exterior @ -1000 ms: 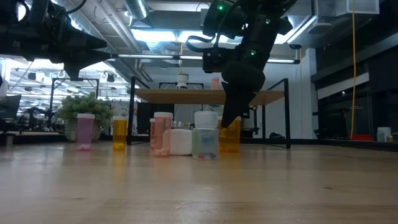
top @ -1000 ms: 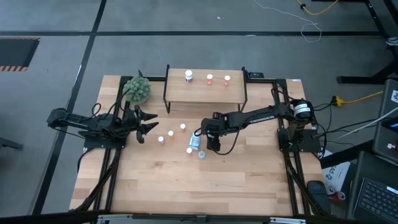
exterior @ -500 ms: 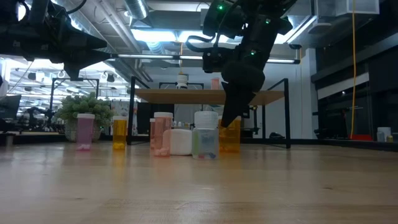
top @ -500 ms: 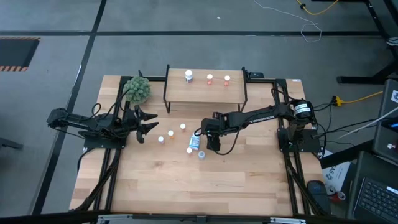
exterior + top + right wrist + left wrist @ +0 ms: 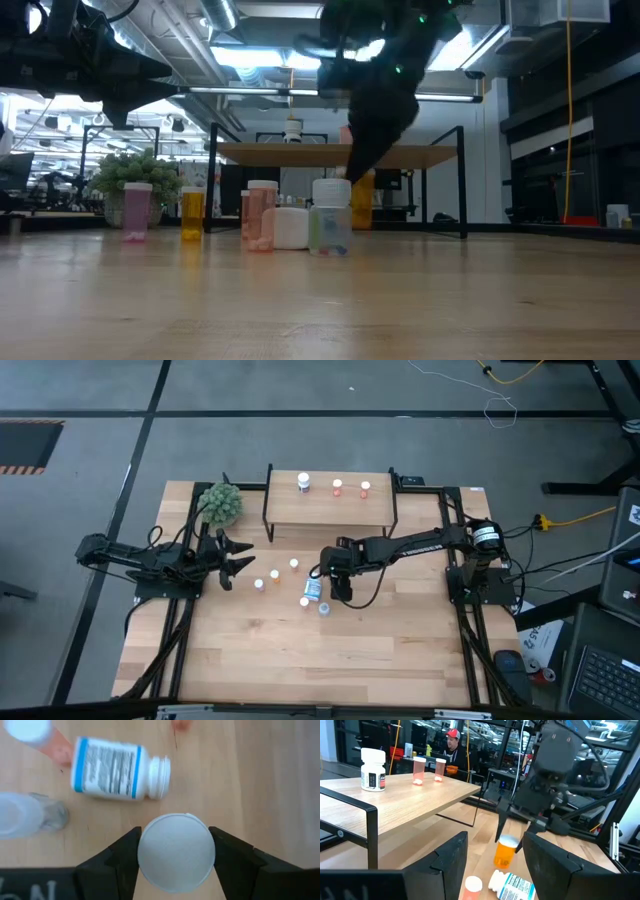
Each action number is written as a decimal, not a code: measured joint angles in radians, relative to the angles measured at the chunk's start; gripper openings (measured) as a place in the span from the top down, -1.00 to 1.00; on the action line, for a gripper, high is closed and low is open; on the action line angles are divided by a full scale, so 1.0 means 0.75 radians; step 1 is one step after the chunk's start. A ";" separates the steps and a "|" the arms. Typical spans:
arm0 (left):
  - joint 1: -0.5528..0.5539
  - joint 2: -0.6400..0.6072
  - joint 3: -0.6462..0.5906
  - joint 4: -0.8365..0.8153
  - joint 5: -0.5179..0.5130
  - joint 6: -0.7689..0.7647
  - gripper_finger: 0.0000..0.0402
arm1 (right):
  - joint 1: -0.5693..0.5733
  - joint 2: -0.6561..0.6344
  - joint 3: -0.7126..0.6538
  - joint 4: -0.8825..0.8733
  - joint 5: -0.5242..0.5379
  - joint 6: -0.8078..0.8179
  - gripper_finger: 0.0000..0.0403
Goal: Pick and place medicine bottles onto shelf by color
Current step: Put the large orange pill bottle on the shelf
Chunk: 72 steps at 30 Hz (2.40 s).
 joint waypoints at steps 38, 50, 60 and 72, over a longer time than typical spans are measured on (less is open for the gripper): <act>0.000 0.001 0.000 -0.008 0.000 0.007 0.07 | -0.533 0.134 0.905 -0.425 -0.279 -0.418 -0.07; 0.000 0.001 0.000 -0.009 0.000 0.010 0.07 | -0.533 0.190 0.903 -0.516 -0.257 -0.423 -0.08; 0.000 0.001 0.000 -0.030 0.000 0.009 0.07 | -0.533 0.190 0.904 -0.590 -0.253 -0.417 -0.08; 0.000 0.001 0.000 -0.030 0.000 0.007 0.07 | -0.533 0.190 0.904 -0.632 -0.241 -0.426 -0.19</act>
